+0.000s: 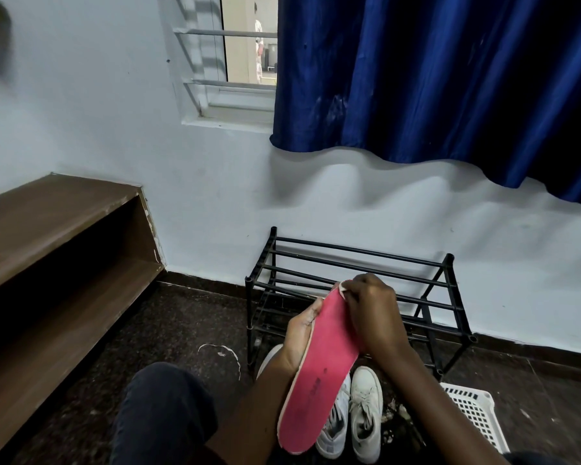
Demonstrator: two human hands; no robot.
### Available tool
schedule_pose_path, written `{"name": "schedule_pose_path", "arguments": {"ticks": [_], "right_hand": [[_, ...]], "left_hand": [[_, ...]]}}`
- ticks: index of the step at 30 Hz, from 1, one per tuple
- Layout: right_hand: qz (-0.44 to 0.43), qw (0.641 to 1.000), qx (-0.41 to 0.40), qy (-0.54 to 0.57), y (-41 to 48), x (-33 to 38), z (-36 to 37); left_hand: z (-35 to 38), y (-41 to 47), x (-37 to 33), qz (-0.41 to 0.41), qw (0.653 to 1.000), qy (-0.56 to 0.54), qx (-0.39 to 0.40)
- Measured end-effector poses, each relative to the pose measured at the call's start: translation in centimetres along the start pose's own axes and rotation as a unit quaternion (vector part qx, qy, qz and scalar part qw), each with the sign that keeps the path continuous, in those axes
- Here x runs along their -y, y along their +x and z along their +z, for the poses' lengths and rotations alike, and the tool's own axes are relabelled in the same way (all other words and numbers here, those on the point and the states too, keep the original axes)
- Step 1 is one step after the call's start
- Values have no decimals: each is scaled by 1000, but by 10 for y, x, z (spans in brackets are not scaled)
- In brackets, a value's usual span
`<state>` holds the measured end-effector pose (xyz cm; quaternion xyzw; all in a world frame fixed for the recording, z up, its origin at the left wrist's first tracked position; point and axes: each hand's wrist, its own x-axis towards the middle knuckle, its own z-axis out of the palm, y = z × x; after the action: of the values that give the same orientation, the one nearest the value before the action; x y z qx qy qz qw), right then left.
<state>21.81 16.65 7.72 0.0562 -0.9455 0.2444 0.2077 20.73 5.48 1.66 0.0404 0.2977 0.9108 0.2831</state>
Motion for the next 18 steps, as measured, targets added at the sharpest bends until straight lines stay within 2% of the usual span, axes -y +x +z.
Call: {"name": "schedule_pose_path", "arguments": {"ticks": [3,7,9,10,11,12,13,15,18], "right_hand": [[-19,999,9,35,-6,3,0],[-85,992,66,71,-40,12,3],[-100,987,76,95,-48,13,4],[-102,987,72,97,-49,12,5],[-104,988,62,92,-47,10,6],[-104,990,47,77,-44,7,8],[-103,993,32,57,-39,4,10],[-85,996,5,23,-23,-4,11],[-14,999,-43,5,1,-14,8]], "left_hand": [[2,0,-6,-6,1000,-29,9],[5,-3,-16,12,1000,12,-5],[9,-3,-19,13,999,23,31],[10,-4,-19,78,994,45,65],[4,-4,-18,110,991,14,79],[1,-1,-18,104,989,-12,107],[1,0,-16,60,991,-28,118],[9,4,-8,23,991,3,129],[3,7,-2,-63,993,73,62]]}}
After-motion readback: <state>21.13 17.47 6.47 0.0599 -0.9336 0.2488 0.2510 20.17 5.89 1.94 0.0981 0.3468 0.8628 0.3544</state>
